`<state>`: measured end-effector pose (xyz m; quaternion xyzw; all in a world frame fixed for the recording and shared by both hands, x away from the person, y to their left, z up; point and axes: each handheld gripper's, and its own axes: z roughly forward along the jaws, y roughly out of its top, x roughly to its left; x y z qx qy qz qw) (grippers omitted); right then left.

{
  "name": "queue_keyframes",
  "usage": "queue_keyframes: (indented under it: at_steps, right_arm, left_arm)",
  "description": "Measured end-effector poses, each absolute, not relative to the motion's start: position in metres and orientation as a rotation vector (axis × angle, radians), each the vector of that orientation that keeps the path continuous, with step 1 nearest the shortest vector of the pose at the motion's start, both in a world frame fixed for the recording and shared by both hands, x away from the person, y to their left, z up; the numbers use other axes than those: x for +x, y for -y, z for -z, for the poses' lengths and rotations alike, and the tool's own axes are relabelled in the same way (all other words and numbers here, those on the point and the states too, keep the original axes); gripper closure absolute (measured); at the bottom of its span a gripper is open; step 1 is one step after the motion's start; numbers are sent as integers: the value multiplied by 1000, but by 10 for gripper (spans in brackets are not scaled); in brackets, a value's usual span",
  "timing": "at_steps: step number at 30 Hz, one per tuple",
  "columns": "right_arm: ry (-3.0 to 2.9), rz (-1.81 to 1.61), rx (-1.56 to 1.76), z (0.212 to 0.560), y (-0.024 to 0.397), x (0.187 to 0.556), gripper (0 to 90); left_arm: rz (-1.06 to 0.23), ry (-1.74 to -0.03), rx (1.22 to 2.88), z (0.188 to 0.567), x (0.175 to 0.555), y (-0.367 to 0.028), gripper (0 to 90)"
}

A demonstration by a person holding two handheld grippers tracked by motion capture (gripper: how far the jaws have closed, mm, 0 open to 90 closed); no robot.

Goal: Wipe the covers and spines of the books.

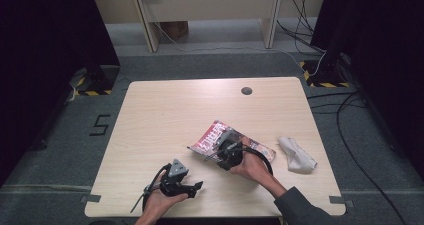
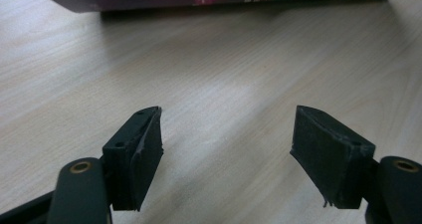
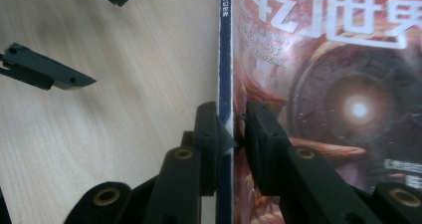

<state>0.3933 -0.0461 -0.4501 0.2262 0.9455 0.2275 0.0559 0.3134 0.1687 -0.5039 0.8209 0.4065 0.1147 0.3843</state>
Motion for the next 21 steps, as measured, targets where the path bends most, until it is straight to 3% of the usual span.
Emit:
queue_keyframes:
  at_steps: [12,21]
  right_arm:
    - [-2900,-834,808,473,51,385,616]
    - [-2889,-908,853,484,59,385,588]
  left_arm:
    - [-292,-1029,2096,504,312,-167,277]
    - [-289,-1028,2097,505,312,-165,278]
